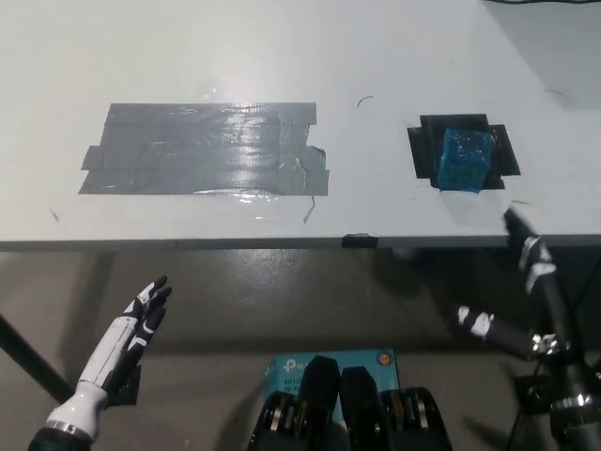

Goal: A rubick's cube is kept in the black marked spot on the table and the robot uses its right arm to pick it up and hands it to a person

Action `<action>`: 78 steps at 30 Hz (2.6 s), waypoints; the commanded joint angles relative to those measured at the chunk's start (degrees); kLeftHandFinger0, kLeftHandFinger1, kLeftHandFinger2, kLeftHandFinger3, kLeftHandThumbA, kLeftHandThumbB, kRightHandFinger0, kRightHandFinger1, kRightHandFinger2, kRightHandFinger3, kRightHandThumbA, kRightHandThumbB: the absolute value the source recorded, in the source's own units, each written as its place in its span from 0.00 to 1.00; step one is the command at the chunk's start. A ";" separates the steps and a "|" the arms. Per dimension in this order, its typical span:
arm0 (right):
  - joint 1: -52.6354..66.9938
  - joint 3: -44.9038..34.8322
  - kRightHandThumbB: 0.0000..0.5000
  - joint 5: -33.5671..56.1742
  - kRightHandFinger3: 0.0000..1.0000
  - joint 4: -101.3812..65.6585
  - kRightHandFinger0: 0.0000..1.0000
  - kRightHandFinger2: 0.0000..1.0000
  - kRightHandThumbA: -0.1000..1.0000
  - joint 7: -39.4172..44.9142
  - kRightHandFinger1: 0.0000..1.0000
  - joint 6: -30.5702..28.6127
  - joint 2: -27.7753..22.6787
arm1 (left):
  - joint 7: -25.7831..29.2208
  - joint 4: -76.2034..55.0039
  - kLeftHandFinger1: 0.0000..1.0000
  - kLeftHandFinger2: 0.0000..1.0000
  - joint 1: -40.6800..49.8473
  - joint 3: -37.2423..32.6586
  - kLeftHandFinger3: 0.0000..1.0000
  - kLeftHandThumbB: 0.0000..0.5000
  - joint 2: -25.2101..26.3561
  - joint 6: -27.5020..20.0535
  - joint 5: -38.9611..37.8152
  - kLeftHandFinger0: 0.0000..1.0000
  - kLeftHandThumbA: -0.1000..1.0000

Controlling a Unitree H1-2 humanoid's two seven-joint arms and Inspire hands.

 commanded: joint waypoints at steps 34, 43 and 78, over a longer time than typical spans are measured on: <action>-40.84 -4.44 0.84 -6.33 1.00 51.40 1.00 1.00 0.92 -15.39 1.00 2.96 0.17 | -0.84 -1.30 1.00 1.00 -0.97 0.23 1.00 0.66 0.37 -1.51 0.21 1.00 1.00; -42.86 -5.41 0.83 -3.19 1.00 55.63 1.00 1.00 0.92 -14.81 1.00 2.91 0.65 | -0.89 -1.74 1.00 1.00 -1.04 0.30 1.00 0.64 0.42 -1.48 0.10 1.00 1.00; -47.02 3.59 0.49 -4.12 0.88 67.61 0.14 0.94 0.00 -15.76 0.61 11.11 -1.58 | -0.99 -2.22 1.00 1.00 -3.14 0.71 1.00 0.68 0.66 -0.53 0.14 1.00 1.00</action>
